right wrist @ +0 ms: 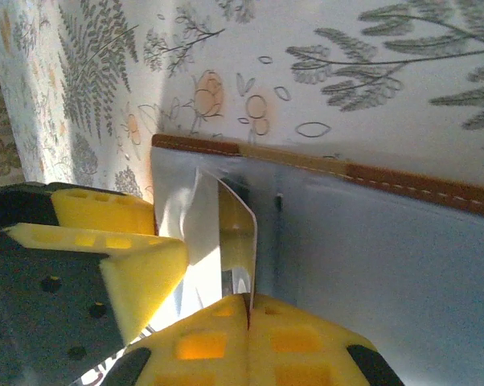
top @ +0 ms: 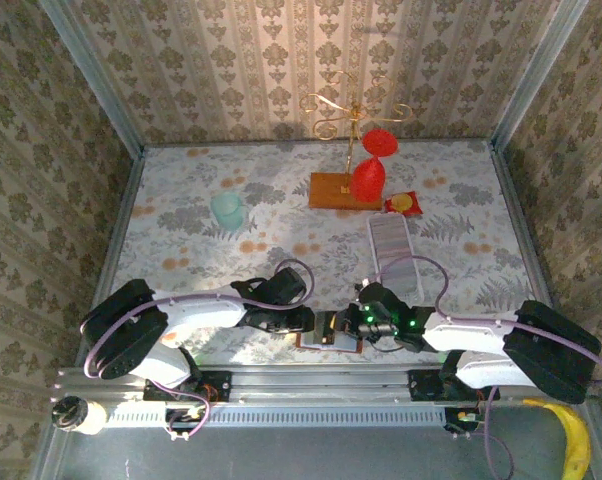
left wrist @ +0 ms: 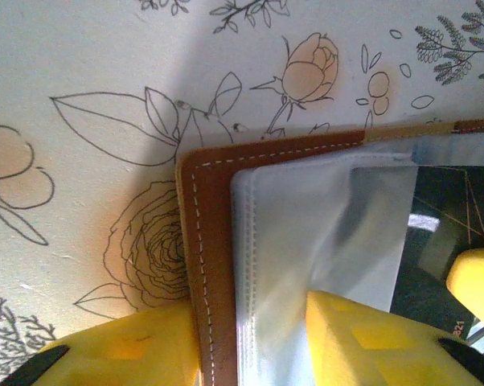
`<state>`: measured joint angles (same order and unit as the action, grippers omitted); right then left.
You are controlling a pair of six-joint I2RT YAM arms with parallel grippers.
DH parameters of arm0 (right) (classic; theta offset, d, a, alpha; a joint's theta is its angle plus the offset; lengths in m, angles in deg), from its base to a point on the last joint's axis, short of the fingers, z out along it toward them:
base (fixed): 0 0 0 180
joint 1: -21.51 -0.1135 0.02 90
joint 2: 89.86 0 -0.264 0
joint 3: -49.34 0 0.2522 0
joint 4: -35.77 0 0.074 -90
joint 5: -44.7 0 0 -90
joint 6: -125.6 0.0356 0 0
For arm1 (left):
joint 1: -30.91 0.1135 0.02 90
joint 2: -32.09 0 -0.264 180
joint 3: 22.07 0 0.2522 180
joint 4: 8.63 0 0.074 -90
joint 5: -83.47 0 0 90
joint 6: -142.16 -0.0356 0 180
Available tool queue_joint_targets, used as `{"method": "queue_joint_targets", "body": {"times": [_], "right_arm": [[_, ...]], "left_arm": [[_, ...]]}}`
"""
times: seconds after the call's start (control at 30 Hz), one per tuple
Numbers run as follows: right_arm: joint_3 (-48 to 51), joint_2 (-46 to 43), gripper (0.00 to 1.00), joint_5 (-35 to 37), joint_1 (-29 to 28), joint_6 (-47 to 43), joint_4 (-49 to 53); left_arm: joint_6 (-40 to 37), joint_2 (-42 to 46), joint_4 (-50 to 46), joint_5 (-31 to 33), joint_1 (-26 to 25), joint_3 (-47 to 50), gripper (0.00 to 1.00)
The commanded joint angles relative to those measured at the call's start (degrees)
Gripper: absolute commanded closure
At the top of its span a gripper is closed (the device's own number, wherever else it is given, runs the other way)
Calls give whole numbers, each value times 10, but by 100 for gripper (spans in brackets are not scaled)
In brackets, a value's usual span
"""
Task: Put the credit cards into the card holder
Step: Insert the credit card into the card slot.
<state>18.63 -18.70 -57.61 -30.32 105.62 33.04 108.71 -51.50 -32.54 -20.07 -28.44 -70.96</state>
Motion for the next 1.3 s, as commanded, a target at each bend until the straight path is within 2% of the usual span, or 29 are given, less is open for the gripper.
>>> {"method": "queue_joint_targets", "body": {"times": [0.0, 0.33, 0.63, 1.1, 1.27], "right_arm": [[-17, 21, 91, -16, -10, -24, 35], [-42, 75, 92, -8, -16, -23, 24], [-79, 134, 86, -11, -29, -20, 5], [-79, 158, 91, 2, -42, 2, -48], [-82, 159, 91, 6, -48, 7, -71]], "left_arm": [[8, -33, -43, 7, 5, 45, 58], [8, 9, 43, -27, 25, 86, 59], [5, 35, 107, -60, 41, 116, 61], [13, 183, 142, -50, 51, 169, 64], [15, 210, 151, -44, 49, 178, 64]]}}
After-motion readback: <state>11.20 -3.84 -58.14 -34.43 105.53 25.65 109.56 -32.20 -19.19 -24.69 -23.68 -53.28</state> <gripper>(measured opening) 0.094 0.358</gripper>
